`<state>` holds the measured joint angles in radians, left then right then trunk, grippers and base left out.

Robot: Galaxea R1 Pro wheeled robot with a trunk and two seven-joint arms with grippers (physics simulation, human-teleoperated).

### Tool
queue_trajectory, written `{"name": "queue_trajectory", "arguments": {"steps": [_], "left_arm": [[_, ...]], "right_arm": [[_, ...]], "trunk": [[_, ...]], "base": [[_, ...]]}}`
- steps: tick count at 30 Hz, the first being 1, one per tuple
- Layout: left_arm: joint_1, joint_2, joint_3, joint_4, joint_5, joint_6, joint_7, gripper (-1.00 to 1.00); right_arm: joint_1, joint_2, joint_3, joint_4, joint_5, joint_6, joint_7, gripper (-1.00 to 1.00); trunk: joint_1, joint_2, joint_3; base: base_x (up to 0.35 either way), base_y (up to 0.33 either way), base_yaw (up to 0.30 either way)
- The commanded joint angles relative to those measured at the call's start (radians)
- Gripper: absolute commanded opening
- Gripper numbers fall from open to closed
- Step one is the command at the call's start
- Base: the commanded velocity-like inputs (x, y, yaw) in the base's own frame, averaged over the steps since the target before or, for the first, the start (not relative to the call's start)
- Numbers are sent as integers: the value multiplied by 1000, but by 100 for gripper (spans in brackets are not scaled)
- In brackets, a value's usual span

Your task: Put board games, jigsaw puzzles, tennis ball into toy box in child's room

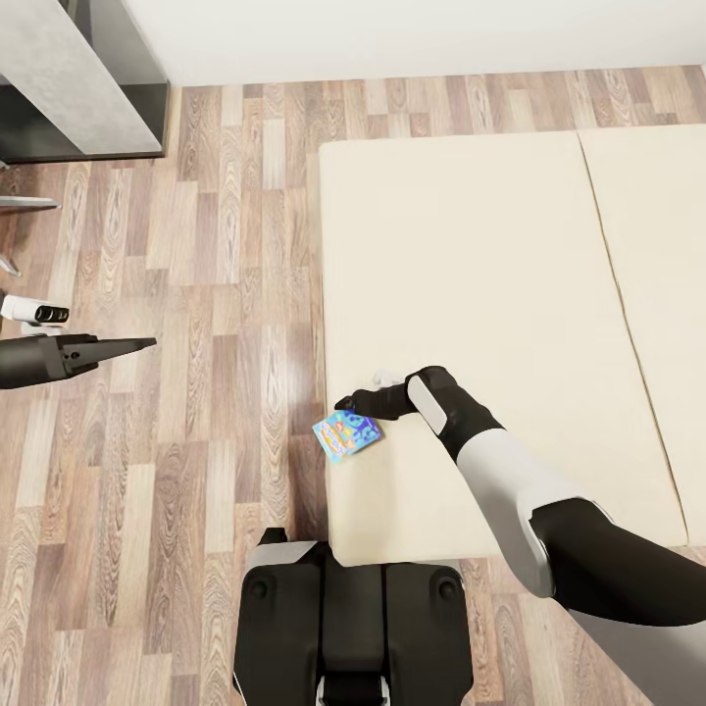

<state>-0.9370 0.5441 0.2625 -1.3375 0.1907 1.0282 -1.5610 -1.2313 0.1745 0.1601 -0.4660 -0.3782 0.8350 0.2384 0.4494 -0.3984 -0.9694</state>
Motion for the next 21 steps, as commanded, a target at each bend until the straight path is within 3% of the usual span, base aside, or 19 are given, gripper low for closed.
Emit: {"name": "queue_trajectory", "arguments": {"steps": [1,12,21], "left_arm": [[0,0,0,0,0,10,-4,100],[0,1,0,0,0,10,-5,100],[0,2,1,0,0,12,-7,100]], "right_arm": [[0,0,0,0,9,3,7,100],[0,0,-1,0,7,3,12,100],[0,0,0,1,8,1,66,100]], "trunk": [[1,-2,-1],[1,-2,-1],[1,-2,-1]], "base": [[0,0,0],[0,0,0],[0,0,0]]}}
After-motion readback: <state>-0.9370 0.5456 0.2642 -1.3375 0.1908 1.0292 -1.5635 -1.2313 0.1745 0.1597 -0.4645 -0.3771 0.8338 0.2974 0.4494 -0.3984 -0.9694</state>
